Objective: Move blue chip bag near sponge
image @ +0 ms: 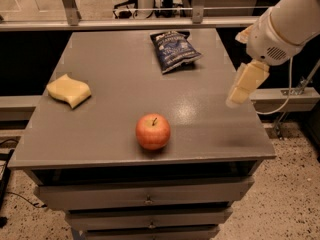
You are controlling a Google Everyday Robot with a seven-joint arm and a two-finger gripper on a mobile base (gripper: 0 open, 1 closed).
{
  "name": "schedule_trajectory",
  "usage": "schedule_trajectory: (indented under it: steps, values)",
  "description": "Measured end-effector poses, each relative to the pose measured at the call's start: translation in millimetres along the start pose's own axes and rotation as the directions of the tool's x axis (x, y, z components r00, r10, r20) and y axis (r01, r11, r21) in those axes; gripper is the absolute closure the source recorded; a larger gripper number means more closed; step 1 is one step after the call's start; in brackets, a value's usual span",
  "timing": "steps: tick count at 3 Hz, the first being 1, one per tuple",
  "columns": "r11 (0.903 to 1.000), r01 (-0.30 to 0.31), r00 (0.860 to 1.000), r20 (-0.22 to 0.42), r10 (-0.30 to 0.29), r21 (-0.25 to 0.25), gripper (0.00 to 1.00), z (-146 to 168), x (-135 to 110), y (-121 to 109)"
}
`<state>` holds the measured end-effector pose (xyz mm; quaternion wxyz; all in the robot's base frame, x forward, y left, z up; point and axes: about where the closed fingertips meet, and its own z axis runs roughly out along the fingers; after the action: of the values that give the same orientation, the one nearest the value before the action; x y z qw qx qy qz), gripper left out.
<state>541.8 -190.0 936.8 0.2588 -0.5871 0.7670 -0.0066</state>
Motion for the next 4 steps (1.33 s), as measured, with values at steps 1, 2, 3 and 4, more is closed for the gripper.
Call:
schedule_trajectory:
  steps: [1, 2, 3, 4]
  values:
    - [0.9989, -0.047, 0.994, 0.098, 0.048, -0.006, 0.0, 30.7, -9.6, -33.2]
    - [0.9953, -0.093, 0.978, 0.186, 0.096, -0.028, 0.0, 57.0, -22.4, -58.5]
    - [0.9865, -0.15, 0.946, 0.279, 0.163, -0.067, 0.0, 84.8, -40.2, -81.7]
    - [0.9789, -0.177, 0.917, 0.344, 0.202, -0.101, 0.0, 105.9, -65.4, -91.4]
